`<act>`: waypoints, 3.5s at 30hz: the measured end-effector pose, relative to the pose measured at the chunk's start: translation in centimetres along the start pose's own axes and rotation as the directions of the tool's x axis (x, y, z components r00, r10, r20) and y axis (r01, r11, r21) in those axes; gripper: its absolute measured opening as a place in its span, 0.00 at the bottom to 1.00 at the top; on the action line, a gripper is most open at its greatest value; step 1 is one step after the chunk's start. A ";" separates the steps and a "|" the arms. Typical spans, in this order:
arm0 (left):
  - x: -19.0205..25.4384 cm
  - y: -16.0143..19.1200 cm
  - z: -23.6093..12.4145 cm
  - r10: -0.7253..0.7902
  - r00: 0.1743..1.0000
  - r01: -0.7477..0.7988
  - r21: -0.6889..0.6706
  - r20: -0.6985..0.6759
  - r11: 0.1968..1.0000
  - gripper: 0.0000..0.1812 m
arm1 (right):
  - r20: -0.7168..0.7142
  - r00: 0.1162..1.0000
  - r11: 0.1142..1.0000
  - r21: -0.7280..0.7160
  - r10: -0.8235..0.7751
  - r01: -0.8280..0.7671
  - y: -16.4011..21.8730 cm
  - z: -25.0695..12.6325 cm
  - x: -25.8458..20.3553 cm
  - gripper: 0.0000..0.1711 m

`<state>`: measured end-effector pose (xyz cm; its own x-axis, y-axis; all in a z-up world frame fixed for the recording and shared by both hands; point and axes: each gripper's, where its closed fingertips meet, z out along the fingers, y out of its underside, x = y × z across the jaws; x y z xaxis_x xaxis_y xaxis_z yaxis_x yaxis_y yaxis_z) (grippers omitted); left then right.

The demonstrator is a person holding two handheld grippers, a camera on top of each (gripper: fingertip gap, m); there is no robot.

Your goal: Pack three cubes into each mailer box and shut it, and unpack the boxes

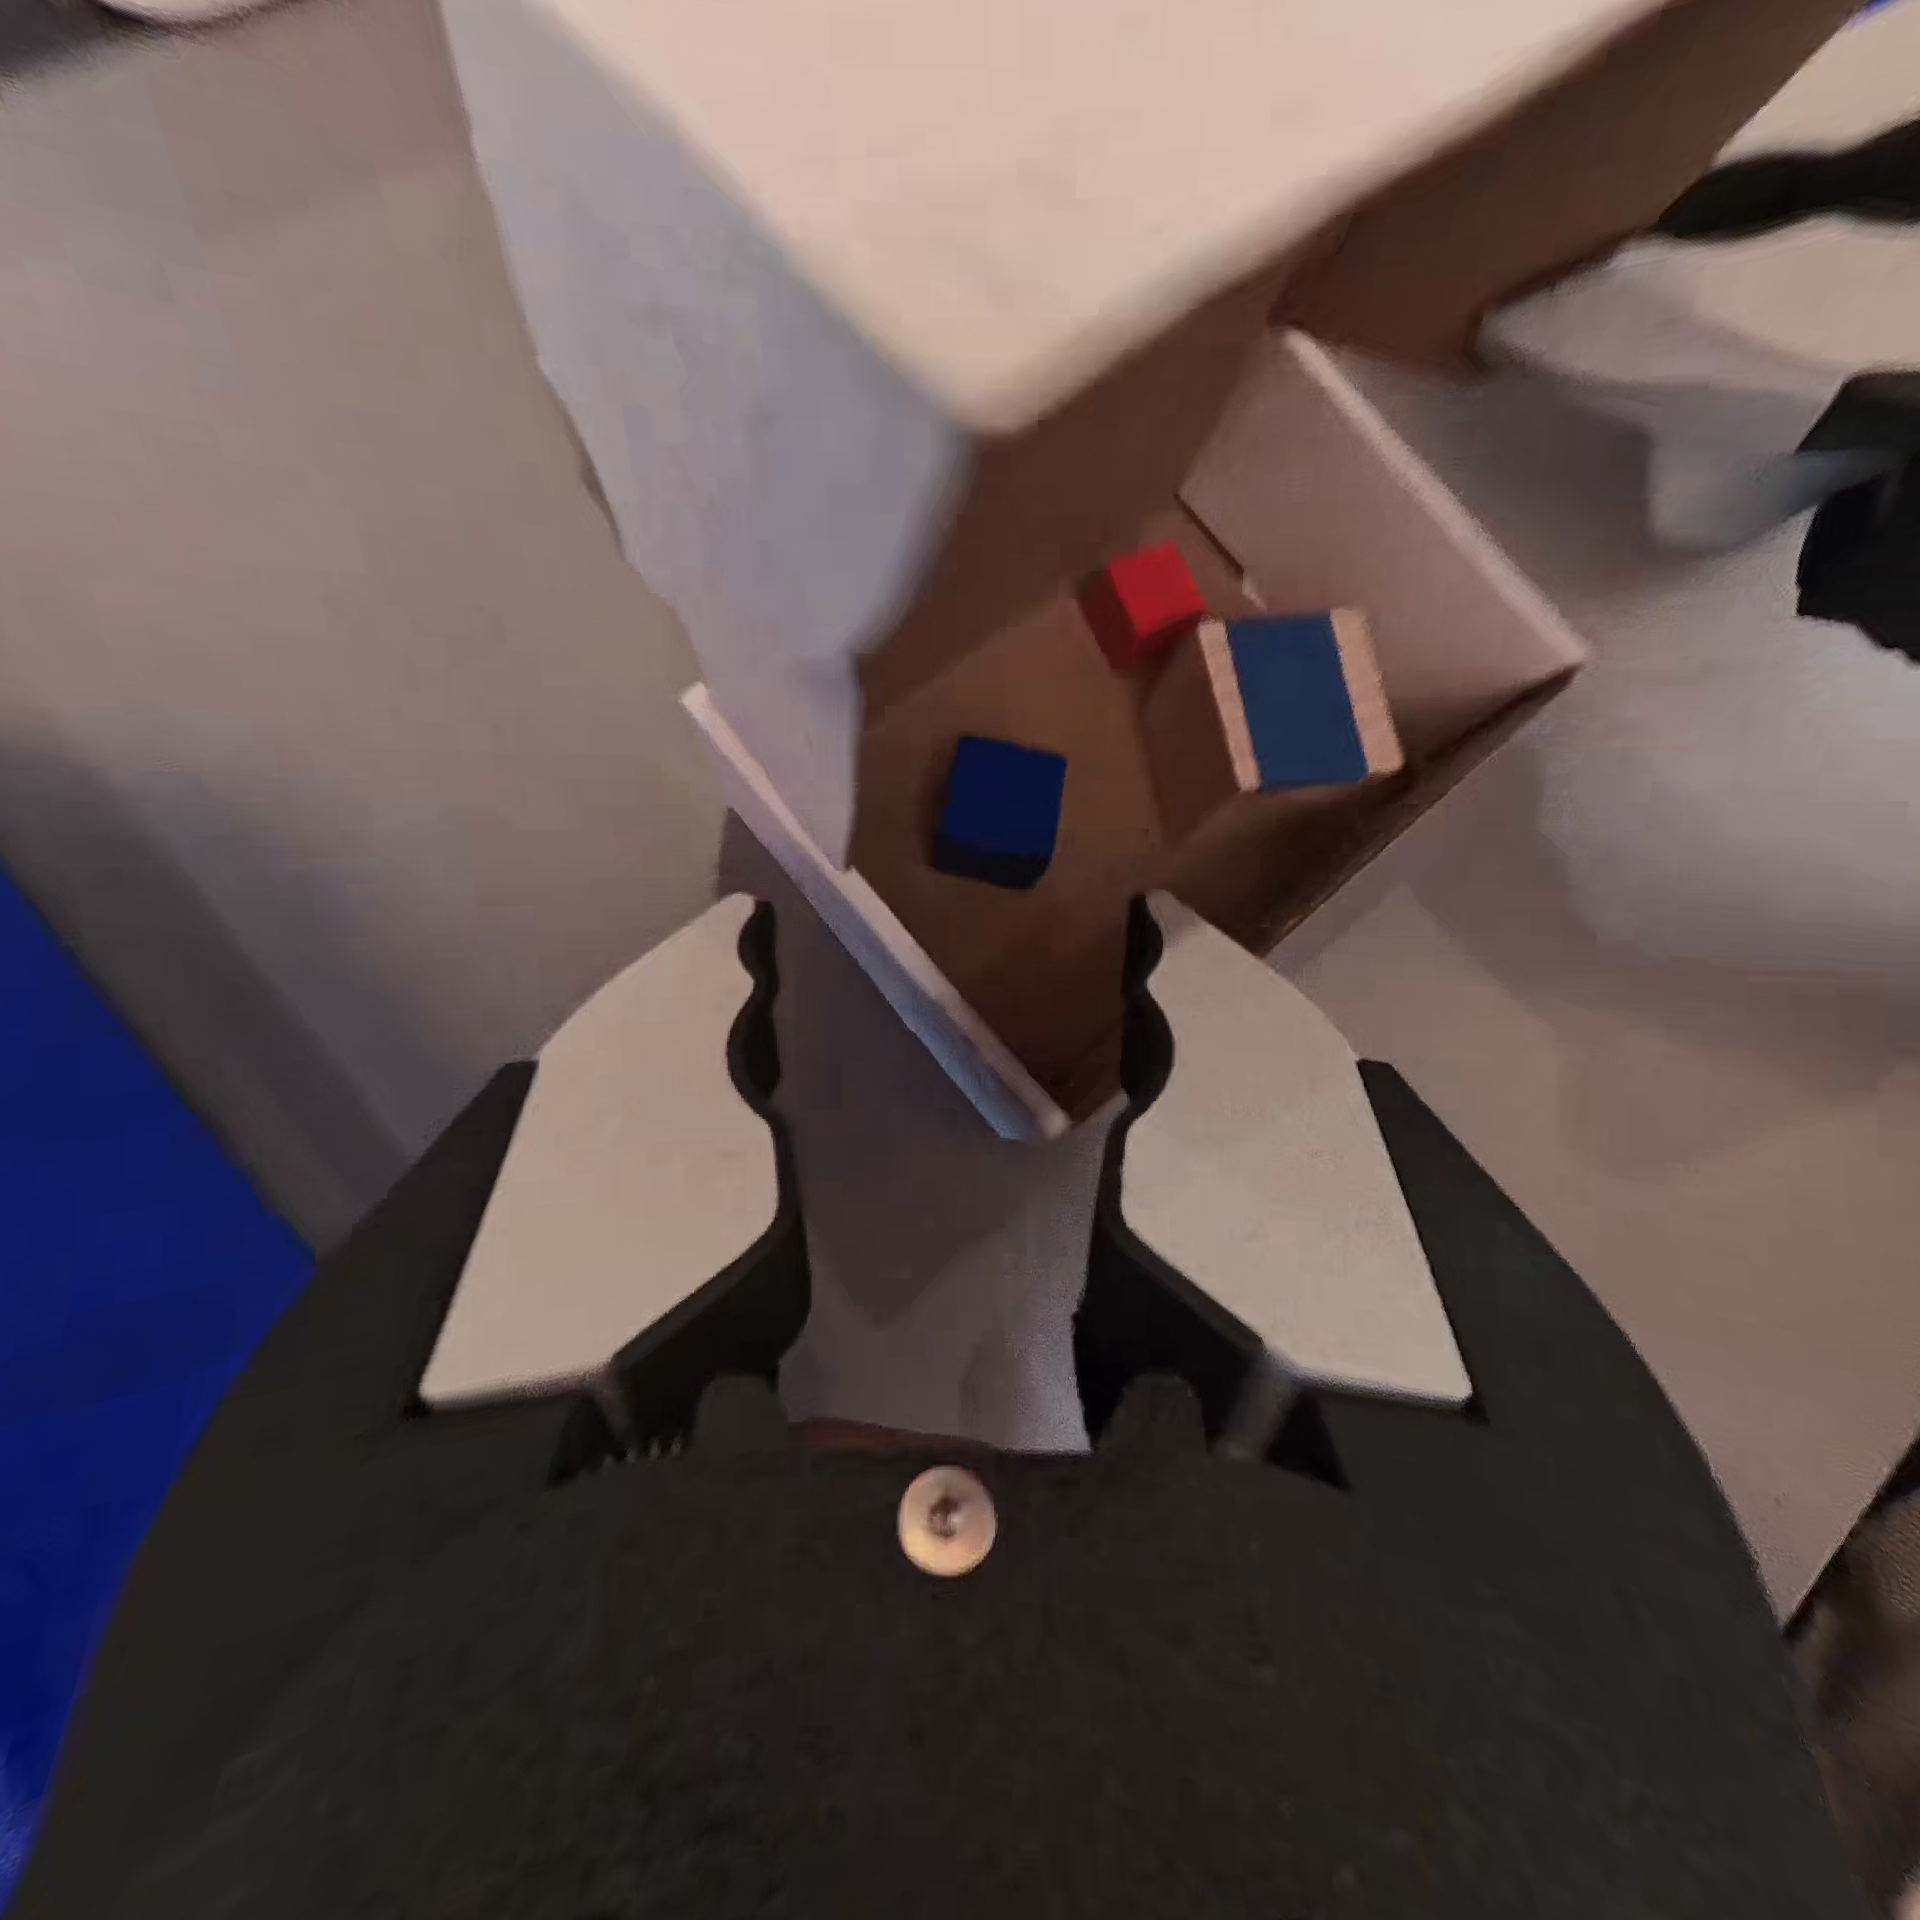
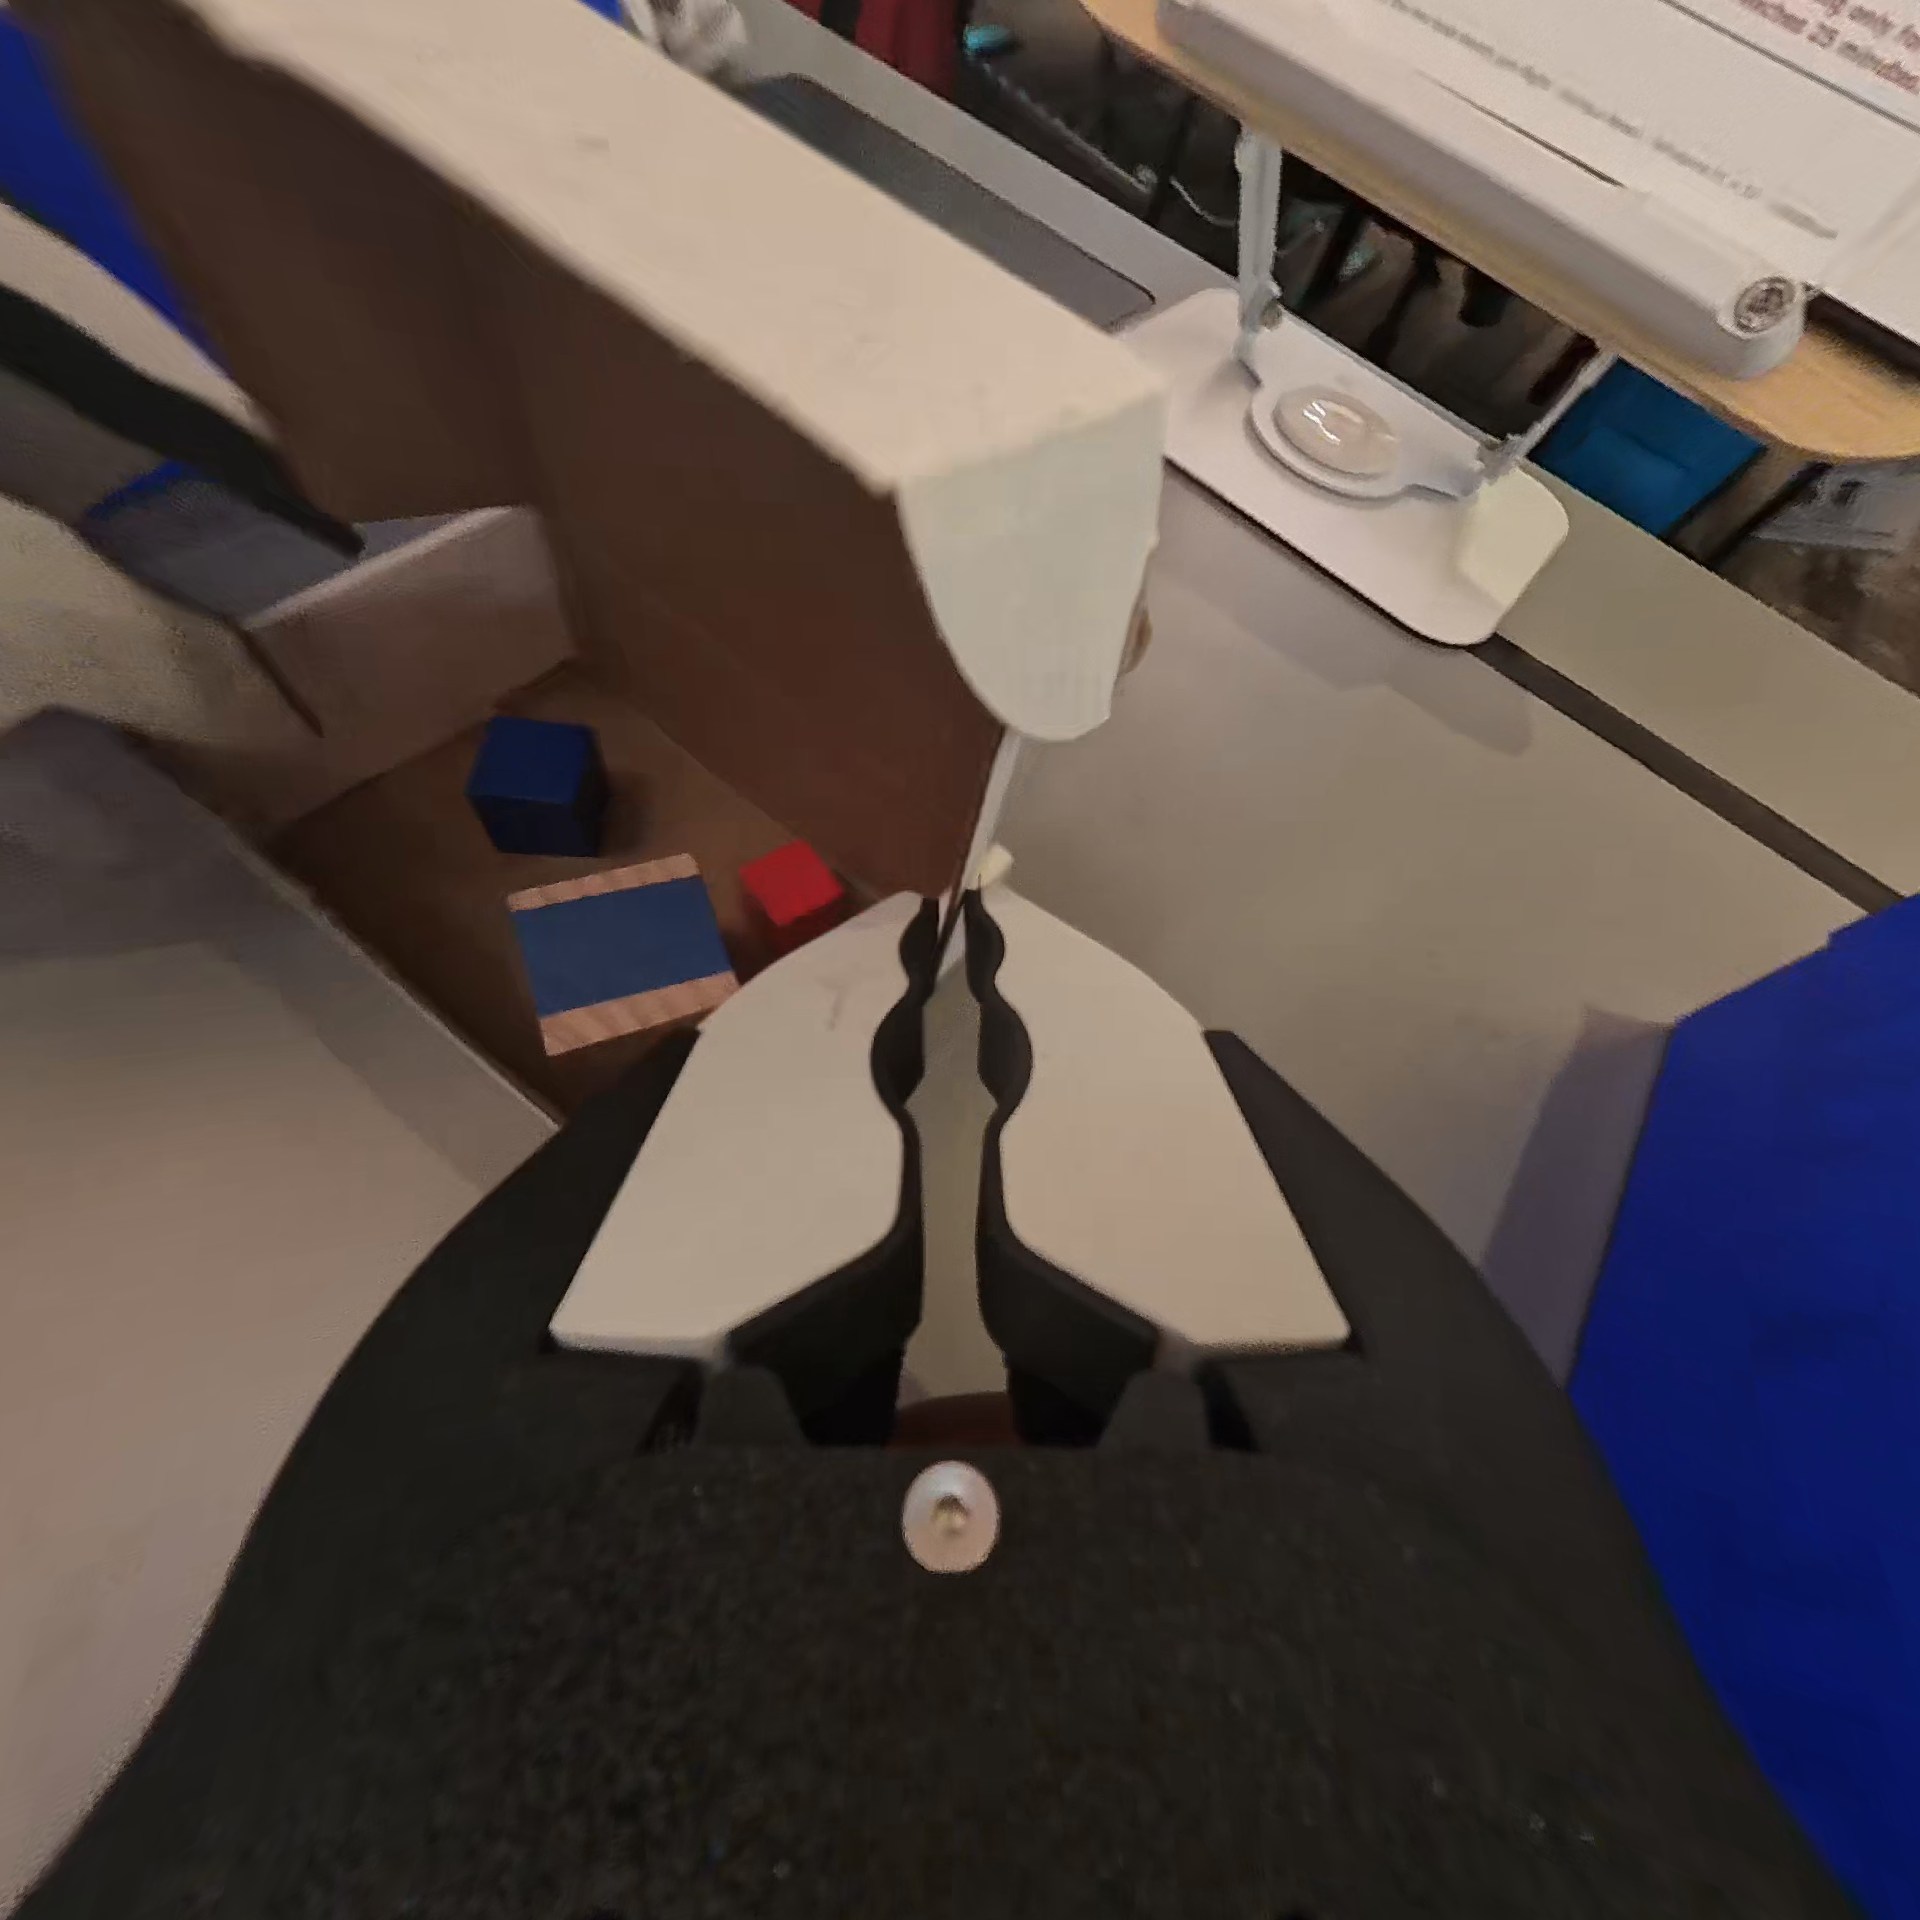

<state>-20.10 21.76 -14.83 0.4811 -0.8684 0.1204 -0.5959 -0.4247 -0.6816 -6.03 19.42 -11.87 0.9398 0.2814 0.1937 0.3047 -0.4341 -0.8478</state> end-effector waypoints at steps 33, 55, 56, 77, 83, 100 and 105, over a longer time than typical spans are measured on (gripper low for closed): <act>2.9 0.5 -2.0 0.101 0.992 -0.108 0.115 0.071 0.987 0.37 | 0.196 0.980 0.992 -0.115 -0.029 0.052 3.0 -1.5 -3.7 0.14; 5.5 0.3 -7.3 0.176 0.943 -0.247 0.241 0.282 0.939 0.02 | -0.017 0.969 0.968 0.051 -0.246 0.246 0.5 -6.6 -4.3 0.02; 5.8 0.7 -7.2 0.175 0.946 -0.242 0.232 0.272 0.942 0.02 | 0.007 0.973 0.972 0.044 -0.231 0.231 0.9 -6.7 -4.6 0.01; 6.7 3.8 -4.9 0.205 0.903 -0.296 0.202 0.377 0.934 0.11 | -0.055 0.963 0.959 0.088 -0.265 0.269 3.4 -6.4 -5.6 0.09; 8.3 4.8 -5.7 0.161 0.954 -0.213 0.191 0.253 0.958 0.03 | 0.125 0.985 0.993 -0.018 -0.115 0.118 4.5 -8.1 -6.9 0.07; 9.1 9.4 -3.0 0.177 0.980 -0.177 -0.006 0.089 0.984 0.10 | 0.295 0.955 0.974 -0.224 0.030 0.038 9.4 -6.7 -7.4 0.14; 9.0 9.5 -4.8 0.163 0.987 -0.163 0.029 0.015 0.986 0.25 | 0.306 0.952 0.978 -0.186 -0.031 0.092 9.2 -8.1 -6.0 0.21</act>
<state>-24.50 8.70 -16.76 0.3874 -0.9219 -0.0029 -0.6474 -0.2698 -0.7128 -7.64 6.81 -16.90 0.8376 0.5430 0.0594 0.4128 -0.5581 -0.7198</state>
